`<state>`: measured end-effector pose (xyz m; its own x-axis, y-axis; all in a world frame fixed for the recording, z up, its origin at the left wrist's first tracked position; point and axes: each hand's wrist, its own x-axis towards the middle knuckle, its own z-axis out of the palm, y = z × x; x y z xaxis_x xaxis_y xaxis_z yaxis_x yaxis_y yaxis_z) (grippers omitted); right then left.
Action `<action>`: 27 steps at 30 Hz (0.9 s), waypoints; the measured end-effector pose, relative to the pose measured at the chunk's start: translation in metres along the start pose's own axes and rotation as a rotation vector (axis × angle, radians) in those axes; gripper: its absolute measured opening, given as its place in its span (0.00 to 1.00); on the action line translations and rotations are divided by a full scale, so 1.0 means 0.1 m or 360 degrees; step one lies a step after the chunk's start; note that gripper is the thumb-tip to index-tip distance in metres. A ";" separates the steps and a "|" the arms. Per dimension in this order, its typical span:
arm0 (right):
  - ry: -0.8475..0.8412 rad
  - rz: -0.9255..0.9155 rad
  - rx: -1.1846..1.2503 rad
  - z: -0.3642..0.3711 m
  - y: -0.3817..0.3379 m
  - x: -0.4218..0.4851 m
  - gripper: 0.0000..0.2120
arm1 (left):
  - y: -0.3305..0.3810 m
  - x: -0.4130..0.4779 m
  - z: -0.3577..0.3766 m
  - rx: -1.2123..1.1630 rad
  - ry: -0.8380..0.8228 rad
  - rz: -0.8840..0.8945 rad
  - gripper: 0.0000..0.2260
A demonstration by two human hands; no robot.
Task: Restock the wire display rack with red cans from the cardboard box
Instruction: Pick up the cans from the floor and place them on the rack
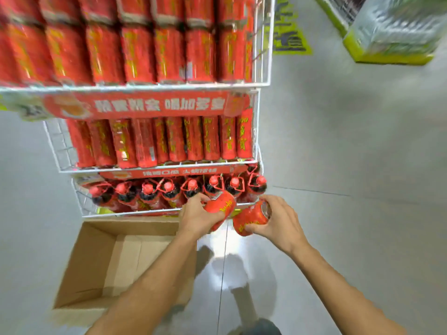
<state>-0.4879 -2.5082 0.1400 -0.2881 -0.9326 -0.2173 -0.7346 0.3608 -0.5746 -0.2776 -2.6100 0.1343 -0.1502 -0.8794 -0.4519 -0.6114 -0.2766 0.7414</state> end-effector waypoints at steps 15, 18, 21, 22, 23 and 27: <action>0.0642 -0.0424 0.0434 -3.28 -2.93 -0.75 0.35 | 3.44 -1.89 -2.93 0.0137 0.0353 0.0989 0.26; 0.0669 -0.0443 0.0494 -3.52 -3.19 -0.61 0.37 | 3.74 -1.89 -3.15 -0.0068 0.0502 0.0998 0.24; 0.0702 -0.0516 0.0520 -3.76 -3.43 -0.35 0.37 | 4.06 -1.76 -3.32 -0.0169 0.0523 0.1066 0.21; 0.0709 -0.0545 0.0536 -3.85 -3.52 -0.25 0.38 | 4.18 -1.69 -3.39 -0.0180 0.0526 0.1094 0.21; 0.0714 -0.0570 0.0556 -3.94 -3.61 -0.14 0.38 | 4.30 -1.63 -3.45 -0.0205 0.0527 0.1098 0.22; 0.0737 -0.0691 0.0577 -4.33 -3.97 0.36 0.35 | 4.80 -1.35 -3.70 -0.0154 0.0587 0.1044 0.29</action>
<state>-0.4724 -2.6829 0.7018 -0.3065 -0.8640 0.3995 -0.6152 -0.1405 -0.7758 -0.2631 -2.7678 0.7344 -0.1794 -0.9432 0.2796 -0.4128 0.3302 0.8489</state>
